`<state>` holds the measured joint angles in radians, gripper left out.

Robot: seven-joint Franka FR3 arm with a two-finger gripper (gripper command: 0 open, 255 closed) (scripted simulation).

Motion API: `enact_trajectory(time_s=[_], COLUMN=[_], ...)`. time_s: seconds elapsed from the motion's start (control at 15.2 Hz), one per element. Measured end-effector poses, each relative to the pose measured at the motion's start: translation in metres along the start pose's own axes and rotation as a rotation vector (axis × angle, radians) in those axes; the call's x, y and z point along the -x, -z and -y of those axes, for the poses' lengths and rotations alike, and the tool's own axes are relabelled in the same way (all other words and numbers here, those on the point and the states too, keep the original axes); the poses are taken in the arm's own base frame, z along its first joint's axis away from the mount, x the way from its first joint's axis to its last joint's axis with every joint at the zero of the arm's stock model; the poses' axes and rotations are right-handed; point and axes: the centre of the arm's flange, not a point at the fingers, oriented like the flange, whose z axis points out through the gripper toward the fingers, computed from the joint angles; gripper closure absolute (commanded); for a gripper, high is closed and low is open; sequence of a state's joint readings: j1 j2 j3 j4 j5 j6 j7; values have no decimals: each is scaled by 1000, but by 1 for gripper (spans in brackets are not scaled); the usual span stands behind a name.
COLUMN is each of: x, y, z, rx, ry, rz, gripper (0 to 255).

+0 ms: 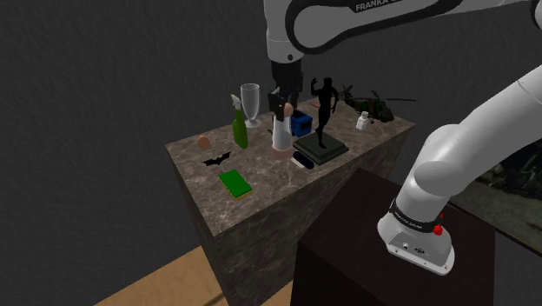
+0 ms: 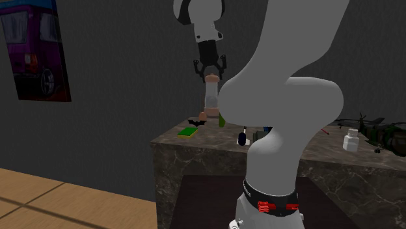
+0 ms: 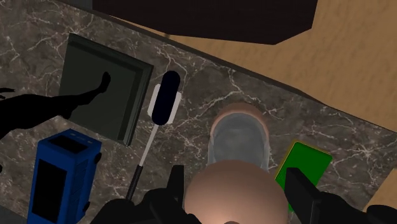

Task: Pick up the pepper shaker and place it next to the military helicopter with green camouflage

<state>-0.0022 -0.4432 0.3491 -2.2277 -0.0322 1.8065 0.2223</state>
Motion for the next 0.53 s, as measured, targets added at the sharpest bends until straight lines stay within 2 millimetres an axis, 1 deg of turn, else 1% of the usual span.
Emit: enact_trajectory(time_s=[0.53], x=[-3], y=[41], z=[-6], rx=[0], ry=[0], rz=[0], gripper=[255])
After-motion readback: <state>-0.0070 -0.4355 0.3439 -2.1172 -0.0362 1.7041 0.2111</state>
